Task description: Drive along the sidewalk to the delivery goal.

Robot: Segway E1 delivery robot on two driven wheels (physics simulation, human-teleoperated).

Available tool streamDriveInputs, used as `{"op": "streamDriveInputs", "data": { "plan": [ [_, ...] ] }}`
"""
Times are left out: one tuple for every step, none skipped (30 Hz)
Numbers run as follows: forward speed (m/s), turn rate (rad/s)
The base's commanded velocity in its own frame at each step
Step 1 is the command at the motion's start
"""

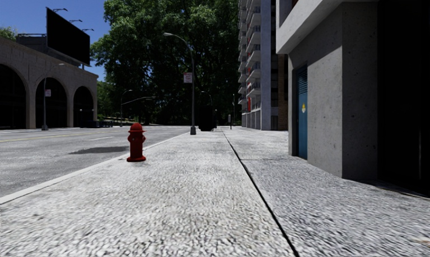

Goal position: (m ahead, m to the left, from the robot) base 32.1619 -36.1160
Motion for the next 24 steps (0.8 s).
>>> {"op": "streamDriveInputs", "data": {
  "plan": [
    [2.00,0.00],
    [2.00,0.00],
    [2.00,0.00],
    [2.00,0.00],
    [2.00,0.00],
    [2.00,0.00],
    [2.00,0.00],
    [2.00,0.00],
    [2.00,0.00],
    [2.00,0.00],
    [2.00,0.00],
    [2.00,0.00],
    [2.00,0.00],
    [2.00,0.00],
    [2.00,0.00],
    [2.00,0.00],
    [2.00,0.00],
    [2.00,0.00],
    [2.00,0.00],
    [2.00,0.00],
    [2.00,0.00],
    [2.00,0.00],
    [2.00,0.00],
    [2.00,0.00]
  ]
}}
